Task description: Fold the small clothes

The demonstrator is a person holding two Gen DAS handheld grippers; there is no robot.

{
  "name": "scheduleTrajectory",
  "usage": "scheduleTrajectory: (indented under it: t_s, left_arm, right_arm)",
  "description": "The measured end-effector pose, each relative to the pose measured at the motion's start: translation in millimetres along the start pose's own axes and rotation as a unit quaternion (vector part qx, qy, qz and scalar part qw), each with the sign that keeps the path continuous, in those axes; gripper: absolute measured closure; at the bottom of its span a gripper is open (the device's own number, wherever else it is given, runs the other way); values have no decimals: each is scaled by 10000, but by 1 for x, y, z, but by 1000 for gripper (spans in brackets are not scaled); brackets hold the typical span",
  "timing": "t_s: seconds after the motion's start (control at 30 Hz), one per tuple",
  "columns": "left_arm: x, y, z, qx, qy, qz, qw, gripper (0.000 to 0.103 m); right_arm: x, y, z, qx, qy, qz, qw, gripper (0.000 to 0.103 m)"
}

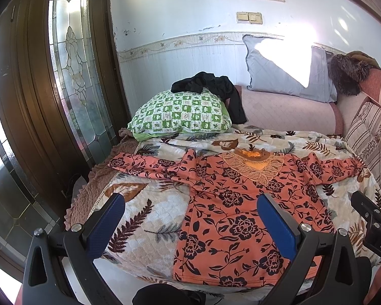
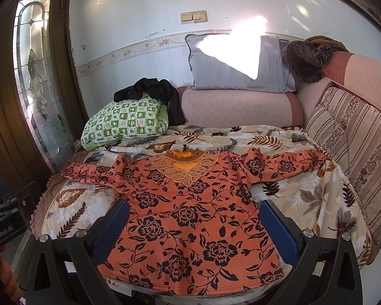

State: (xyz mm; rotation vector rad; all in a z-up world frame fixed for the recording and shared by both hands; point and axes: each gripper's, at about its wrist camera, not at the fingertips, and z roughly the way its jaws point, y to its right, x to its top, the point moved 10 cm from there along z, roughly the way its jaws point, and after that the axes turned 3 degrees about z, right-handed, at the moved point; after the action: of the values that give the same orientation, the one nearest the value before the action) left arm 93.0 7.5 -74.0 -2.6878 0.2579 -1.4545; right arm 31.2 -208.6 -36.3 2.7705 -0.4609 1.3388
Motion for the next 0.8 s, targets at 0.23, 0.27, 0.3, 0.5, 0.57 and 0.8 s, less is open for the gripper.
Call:
scheduleTrajectory:
  t_s: [0.23, 0.27, 0.3, 0.5, 0.57, 0.8]
  left_arm:
    - [-3, 0, 2, -23, -21, 21, 10000, 0]
    - [-4, 0, 3, -25, -26, 28, 10000, 0]
    - [-4, 0, 3, -21, -24, 24, 10000, 0]
    - [-8, 1, 6, -28, -54, 42, 10000, 0]
    - [-9, 2, 7, -27, -70, 62, 10000, 0]
    - [-8, 6, 11, -25, -133, 107, 9999, 0]
  right_arm:
    - [-3, 2, 2, -1, -58, 26, 10000, 0]
    - [-3, 2, 3, -1, -69, 33, 10000, 0]
    - [-2, 3, 4, 1, -86, 42, 10000, 0]
    - [-3, 4, 8, 2, -156, 77, 9998, 0]
    - [-3, 4, 9, 5, -188, 93, 9998, 0]
    - [-4, 6, 14, 16, -274, 139, 9995, 0]
